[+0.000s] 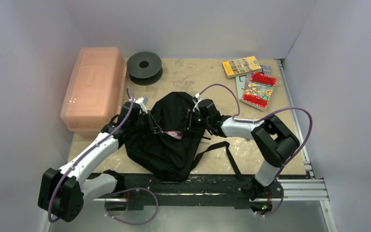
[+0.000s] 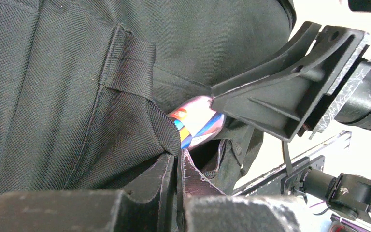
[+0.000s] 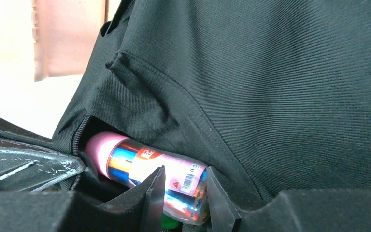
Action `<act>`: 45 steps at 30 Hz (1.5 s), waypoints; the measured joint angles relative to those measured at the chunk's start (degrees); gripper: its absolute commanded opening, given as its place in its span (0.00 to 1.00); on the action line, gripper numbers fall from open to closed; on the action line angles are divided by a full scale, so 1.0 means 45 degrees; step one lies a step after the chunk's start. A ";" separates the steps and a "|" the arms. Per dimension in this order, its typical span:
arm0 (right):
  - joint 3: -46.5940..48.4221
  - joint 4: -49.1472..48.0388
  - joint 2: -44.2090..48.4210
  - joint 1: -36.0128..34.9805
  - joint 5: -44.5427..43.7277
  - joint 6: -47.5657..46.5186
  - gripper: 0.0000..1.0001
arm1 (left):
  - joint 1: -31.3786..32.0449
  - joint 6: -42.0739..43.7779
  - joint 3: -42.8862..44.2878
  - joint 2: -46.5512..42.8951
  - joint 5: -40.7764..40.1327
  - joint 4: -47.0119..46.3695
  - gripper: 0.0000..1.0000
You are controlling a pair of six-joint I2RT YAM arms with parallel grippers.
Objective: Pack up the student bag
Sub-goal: Place the stationery in the student bag, then pick up the stationery from the center of the board.
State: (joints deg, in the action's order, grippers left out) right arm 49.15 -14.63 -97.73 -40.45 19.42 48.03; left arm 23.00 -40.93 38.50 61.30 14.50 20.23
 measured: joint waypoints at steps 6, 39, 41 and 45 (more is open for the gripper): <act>0.0019 -0.0549 -0.0432 0.0000 0.1200 0.0194 0.28 | 0.0000 -0.0010 0.0000 0.0078 -0.0010 0.0000 0.00; -0.1103 0.4974 0.6125 0.3453 -0.3759 -0.1044 0.99 | 0.0000 -0.0350 -0.0165 0.0379 -0.0044 -0.0466 0.00; -0.1622 0.6164 0.6771 0.4333 -0.5226 0.0165 0.99 | 0.0000 -0.0364 -0.0165 0.0486 -0.0029 -0.0568 0.00; -0.1889 0.8709 0.7189 0.5581 -0.7383 0.2268 0.99 | 0.0000 -0.0364 -0.0165 0.0695 0.0068 -0.0719 0.00</act>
State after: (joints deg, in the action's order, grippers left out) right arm 40.64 24.56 -65.39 -15.33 -13.80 58.24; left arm 23.00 -42.57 37.76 64.42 14.81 16.99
